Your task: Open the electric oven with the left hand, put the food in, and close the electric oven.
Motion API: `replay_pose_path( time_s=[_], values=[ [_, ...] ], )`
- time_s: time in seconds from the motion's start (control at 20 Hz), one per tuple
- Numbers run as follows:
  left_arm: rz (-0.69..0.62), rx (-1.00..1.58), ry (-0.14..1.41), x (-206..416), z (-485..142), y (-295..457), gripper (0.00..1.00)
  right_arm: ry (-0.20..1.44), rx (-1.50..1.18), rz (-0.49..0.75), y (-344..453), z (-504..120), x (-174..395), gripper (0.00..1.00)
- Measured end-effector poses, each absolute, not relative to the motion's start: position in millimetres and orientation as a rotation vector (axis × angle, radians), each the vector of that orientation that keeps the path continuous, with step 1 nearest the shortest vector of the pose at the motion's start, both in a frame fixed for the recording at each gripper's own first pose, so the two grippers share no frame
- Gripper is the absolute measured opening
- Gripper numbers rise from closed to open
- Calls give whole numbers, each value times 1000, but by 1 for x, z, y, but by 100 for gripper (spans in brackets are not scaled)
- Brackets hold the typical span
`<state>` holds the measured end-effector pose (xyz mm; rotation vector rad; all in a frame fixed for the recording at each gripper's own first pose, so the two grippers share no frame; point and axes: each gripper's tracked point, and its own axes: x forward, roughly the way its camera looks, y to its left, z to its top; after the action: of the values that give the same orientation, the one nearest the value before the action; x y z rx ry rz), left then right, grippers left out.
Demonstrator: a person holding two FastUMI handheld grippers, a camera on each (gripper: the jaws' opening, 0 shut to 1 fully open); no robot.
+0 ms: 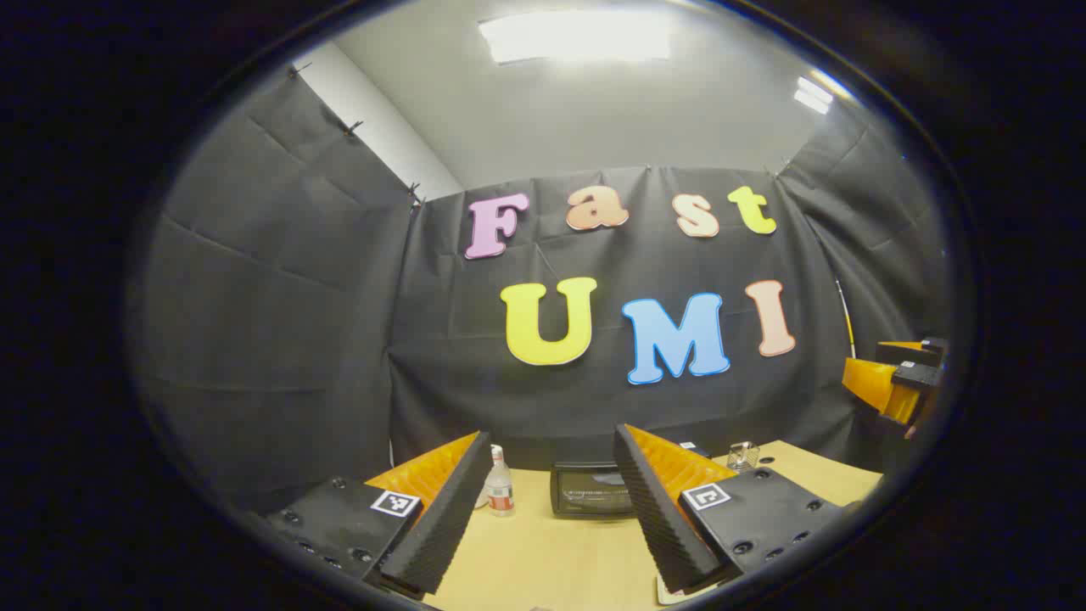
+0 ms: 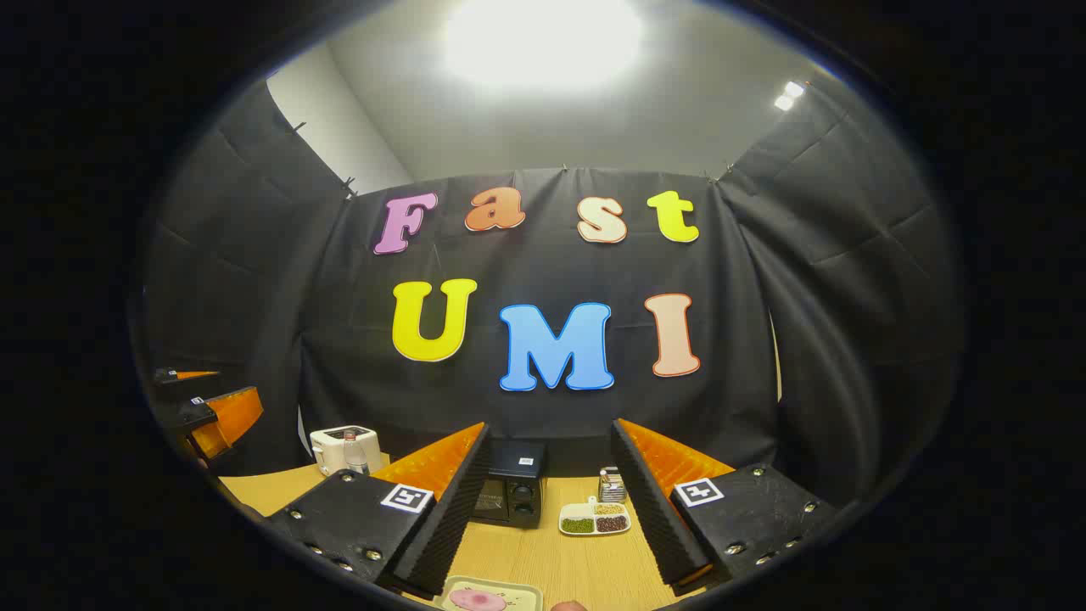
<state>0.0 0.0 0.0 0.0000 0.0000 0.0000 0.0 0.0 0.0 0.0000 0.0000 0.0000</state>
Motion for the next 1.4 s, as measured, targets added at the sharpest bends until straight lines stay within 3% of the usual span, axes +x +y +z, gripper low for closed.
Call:
replay_pose_path(
  time_s=[0.5,0.8,0.9,1.05,1.35,1.4],
  values=[
    [-13,9,-24,0,13,-30,100,-30,-12,-32,-42,6,-12,88],
    [-7,44,-11,0,6,-61,97,-25,19,-10,-70,-6,-17,88],
    [-8,27,-5,5,-1,-73,100,-27,17,-14,-83,-10,-16,88],
    [-25,-2,14,25,-13,-88,100,-17,27,-38,-98,-10,-14,88],
    [-68,3,29,111,-52,-104,90,-7,-18,-108,-114,-14,11,88],
    [-74,2,38,129,-60,-105,100,-2,-17,-119,-113,-16,14,88]
  ],
)
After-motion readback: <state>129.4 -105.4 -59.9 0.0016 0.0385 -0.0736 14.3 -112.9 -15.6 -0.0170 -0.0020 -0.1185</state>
